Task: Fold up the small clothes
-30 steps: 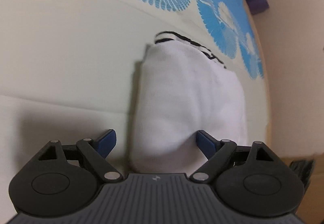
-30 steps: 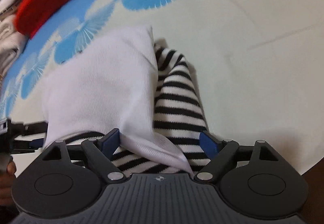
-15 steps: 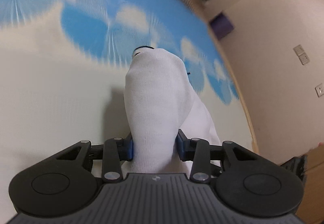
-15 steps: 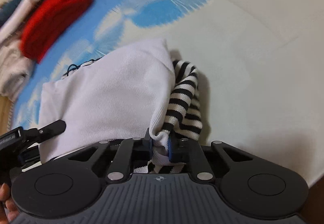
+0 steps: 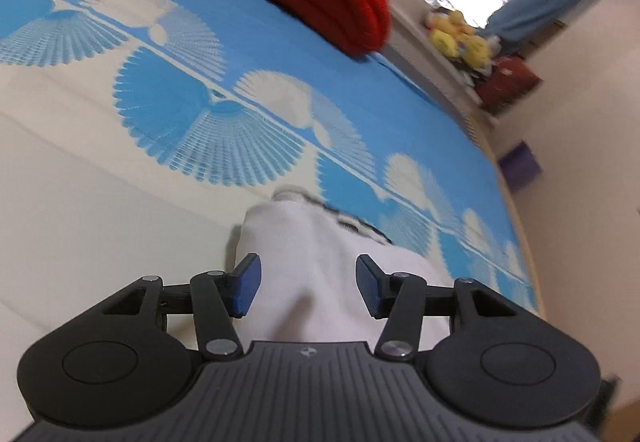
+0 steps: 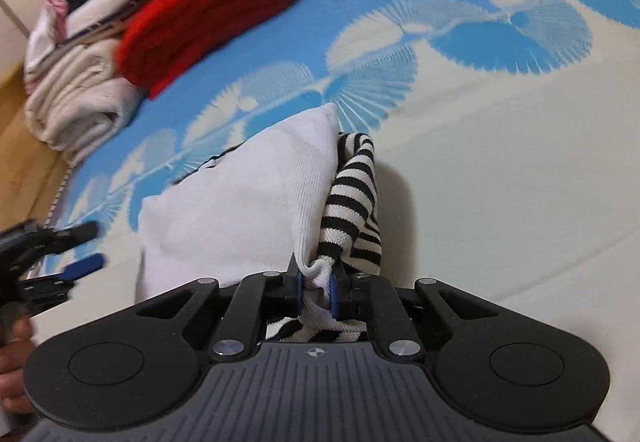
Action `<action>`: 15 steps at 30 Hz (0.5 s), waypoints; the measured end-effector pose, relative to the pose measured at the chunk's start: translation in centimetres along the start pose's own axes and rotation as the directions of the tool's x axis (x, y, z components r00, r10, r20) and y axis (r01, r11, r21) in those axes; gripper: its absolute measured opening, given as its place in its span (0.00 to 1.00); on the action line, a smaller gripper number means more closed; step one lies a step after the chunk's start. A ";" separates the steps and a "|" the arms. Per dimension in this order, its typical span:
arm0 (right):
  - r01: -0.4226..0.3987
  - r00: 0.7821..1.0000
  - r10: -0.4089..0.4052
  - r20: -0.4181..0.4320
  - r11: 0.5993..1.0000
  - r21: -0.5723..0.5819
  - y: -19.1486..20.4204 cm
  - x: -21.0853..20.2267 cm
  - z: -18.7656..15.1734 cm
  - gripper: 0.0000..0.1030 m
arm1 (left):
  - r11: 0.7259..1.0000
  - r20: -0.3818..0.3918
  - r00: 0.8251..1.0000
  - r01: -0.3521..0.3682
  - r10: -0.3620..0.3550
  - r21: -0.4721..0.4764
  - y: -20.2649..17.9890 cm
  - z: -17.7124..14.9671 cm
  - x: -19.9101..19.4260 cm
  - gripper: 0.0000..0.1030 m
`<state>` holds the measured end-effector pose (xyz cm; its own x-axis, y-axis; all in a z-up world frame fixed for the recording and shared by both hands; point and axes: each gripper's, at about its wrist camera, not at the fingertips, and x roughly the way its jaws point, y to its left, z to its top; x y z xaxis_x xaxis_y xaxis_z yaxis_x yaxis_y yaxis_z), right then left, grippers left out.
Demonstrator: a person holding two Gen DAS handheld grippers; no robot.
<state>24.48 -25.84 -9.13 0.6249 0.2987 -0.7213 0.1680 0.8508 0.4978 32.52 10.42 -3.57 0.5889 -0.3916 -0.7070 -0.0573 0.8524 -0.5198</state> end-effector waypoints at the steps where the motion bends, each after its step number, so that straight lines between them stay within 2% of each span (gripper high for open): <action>1: 0.027 1.000 -0.027 0.003 1.000 -0.003 0.1 0.1 0.2 0.11 | 0.999 -0.033 0.999 0.016 -0.015 0.028 -0.3 -0.4 -0.1 0.55; 4: 0.049 0.999 -0.048 -0.012 0.998 0.041 -0.7 0.6 0.4 0.12 | 0.989 -0.151 0.989 0.011 0.011 0.145 -1.4 -2.3 0.8 0.55; 6: 0.044 0.999 -0.043 -0.021 0.998 0.043 -0.8 0.6 0.2 0.16 | 0.970 -0.217 0.973 -0.028 0.082 0.241 -2.1 -4.2 2.4 0.55; 7: 0.048 0.999 -0.047 -0.024 0.998 0.034 -0.7 0.6 0.3 0.23 | 0.948 -0.226 0.961 -0.083 0.158 0.307 -2.6 -5.0 3.3 0.56; 8: 0.062 0.998 -0.062 -0.024 0.998 0.024 -0.4 0.7 -0.1 0.34 | 0.931 -0.218 0.955 -0.118 0.201 0.345 -2.8 -5.6 3.7 0.61; 9: 0.084 0.996 -0.084 -0.018 0.996 0.011 -0.4 0.5 -0.3 0.40 | 0.926 -0.208 0.952 -0.141 0.224 0.351 -2.8 -5.9 3.8 0.63; 10: 0.100 0.995 -0.100 -0.009 0.995 0.000 -0.3 0.3 -0.3 0.47 | 0.939 -0.208 0.954 -0.143 0.215 0.314 -2.6 -5.9 3.6 0.63; 12: 0.118 0.993 -0.118 0.002 0.993 -0.023 -0.3 -0.6 -0.4 0.53 | 0.961 -0.221 0.957 -0.135 0.190 0.242 -1.9 -5.7 2.8 0.65; 14: 0.106 0.994 -0.107 -0.026 0.994 -0.031 -0.6 -1.1 -0.6 0.61 | 0.968 -0.220 0.960 -0.128 0.175 0.214 -1.8 -5.9 1.5 0.82; 15: 0.091 0.994 -0.093 -0.060 0.995 -0.037 -0.7 -1.1 -0.7 0.63 | 0.968 -0.216 0.959 -0.140 0.185 0.210 -1.9 -5.9 1.1 0.84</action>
<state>23.11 -26.52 -9.01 0.5596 0.2438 -0.7921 0.1956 0.8899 0.4121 28.49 6.33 -6.23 0.3797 -0.2923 -0.8777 0.0313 0.9523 -0.3036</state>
